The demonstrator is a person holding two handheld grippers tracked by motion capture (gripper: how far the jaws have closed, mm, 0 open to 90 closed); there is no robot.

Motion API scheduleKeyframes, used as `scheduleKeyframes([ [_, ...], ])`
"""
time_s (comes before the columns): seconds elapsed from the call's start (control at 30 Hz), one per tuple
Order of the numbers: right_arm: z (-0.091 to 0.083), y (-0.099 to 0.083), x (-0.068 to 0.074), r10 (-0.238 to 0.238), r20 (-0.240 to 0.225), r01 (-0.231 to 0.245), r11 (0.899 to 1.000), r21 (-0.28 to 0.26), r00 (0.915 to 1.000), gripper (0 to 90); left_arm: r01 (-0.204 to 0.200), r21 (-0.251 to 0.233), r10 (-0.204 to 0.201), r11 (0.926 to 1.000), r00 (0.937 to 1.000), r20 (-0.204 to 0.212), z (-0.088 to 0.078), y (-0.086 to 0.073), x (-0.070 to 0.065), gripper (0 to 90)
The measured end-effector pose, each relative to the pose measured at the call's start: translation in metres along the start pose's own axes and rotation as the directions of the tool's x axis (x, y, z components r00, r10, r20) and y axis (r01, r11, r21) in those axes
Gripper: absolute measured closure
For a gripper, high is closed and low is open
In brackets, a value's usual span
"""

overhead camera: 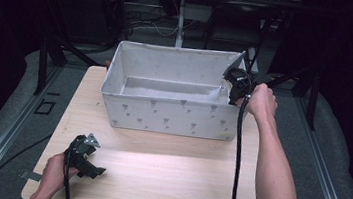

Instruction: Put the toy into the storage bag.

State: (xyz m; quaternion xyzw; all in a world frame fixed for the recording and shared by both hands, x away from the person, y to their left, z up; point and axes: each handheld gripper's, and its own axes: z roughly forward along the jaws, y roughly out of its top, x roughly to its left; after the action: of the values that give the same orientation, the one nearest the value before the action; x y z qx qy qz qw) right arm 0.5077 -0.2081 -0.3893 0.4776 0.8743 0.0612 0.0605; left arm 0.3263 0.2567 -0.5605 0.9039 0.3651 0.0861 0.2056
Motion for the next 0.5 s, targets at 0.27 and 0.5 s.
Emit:
scheduleKeyframes([
  [0.27, -0.006, -0.001, -0.003, 0.02, -0.018, -0.021, 1.0, -0.012, 0.9996, 81.2, -0.003, -0.003, 0.003, 1.0, 1.0, -0.001, -0.001, 0.0, 0.0, 3.1],
  [0.5, -0.028, -0.002, 0.001, 0.022, 0.006, -0.022, 0.997, -0.069, 0.9997, 63.1, -0.005, -0.003, 0.005, 1.0, 1.0, -0.005, -0.001, 0.001, 0.0, 3.1],
])
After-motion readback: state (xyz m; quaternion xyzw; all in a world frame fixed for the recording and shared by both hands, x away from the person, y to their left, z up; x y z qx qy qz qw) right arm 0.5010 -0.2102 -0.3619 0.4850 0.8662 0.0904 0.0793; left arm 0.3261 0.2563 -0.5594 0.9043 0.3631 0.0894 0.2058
